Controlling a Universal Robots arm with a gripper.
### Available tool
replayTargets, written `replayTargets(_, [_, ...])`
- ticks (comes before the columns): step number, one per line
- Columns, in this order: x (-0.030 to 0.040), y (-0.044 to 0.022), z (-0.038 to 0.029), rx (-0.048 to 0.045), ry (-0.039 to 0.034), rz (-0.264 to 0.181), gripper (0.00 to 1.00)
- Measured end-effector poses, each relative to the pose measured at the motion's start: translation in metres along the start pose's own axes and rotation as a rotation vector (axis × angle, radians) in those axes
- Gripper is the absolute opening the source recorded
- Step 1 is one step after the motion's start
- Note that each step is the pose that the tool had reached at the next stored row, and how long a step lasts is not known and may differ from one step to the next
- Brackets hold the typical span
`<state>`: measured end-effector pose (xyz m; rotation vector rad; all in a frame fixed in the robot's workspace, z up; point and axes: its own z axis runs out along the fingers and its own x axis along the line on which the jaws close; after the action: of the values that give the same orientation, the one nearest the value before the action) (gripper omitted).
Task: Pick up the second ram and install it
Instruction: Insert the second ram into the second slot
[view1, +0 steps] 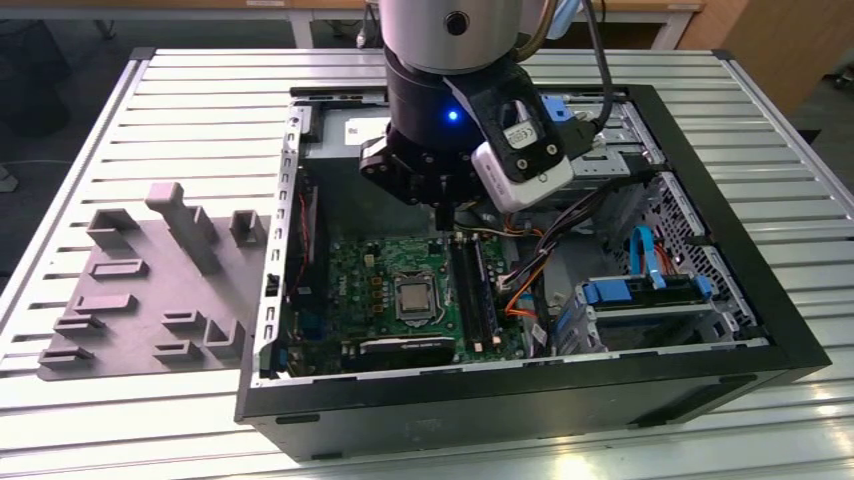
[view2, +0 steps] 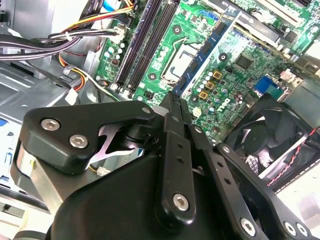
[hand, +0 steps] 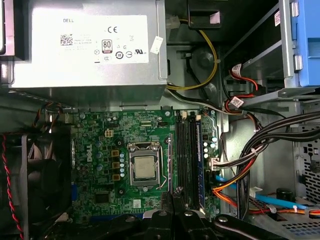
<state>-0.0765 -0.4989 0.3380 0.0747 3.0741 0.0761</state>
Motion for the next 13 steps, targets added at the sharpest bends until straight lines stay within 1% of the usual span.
replayTargets(6, [-0.0025,0.0001,0.0002,-0.0001,0.0007,-0.002,0.12])
replayTargets(13, [-0.0029,0.0001,0.0002,-0.0003,0.0009,-0.005,0.12])
